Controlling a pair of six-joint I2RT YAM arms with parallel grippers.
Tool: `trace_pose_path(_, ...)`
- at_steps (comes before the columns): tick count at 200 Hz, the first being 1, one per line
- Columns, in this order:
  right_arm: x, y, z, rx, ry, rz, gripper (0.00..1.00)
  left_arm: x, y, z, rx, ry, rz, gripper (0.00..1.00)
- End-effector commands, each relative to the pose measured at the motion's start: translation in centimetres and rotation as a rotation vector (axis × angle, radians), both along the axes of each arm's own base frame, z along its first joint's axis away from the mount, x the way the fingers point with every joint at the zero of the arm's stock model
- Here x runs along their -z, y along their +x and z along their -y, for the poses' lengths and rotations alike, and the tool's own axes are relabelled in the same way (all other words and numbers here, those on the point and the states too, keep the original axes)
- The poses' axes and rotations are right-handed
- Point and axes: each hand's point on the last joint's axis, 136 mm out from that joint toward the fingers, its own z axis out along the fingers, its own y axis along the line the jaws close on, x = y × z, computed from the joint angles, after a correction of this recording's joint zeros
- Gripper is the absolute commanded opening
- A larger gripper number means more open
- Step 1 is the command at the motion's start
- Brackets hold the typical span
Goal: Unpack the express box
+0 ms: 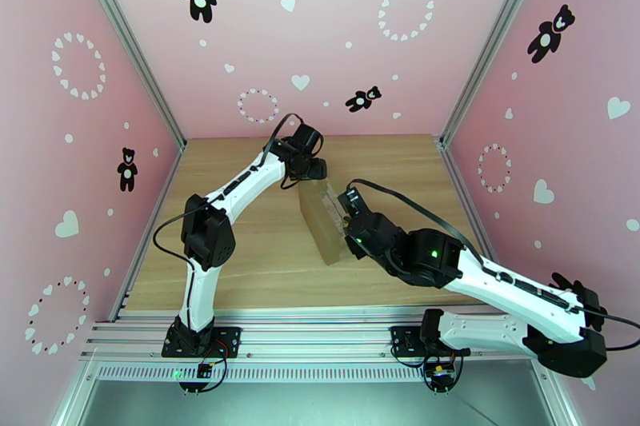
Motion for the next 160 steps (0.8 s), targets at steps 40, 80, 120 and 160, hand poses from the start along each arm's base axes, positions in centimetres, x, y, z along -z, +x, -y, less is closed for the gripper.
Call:
trace_pose_path(40, 1.5, -2.8, 0.9, -0.058, -0.046, -0.098, 0.00, 6.3, 0.6, -5.3, -0.152, 0.231, -0.090, 0.65)
trace_pose_path(80, 1.6, -3.3, 1.0, -0.060, -0.052, -0.105, 0.00, 6.5, 0.6, -5.4, -0.163, 0.233, -0.094, 0.65)
trace_pose_path(120, 1.6, -3.8, 1.0, -0.065, -0.054, -0.105, 0.00, 6.7, 0.6, -5.6, -0.176, 0.241, -0.094, 0.65)
trace_pose_path(160, 1.6, -4.3, 1.0, -0.071, -0.056, -0.104, 0.00, 7.1, 0.6, -6.0, -0.193, 0.250, -0.099, 0.65)
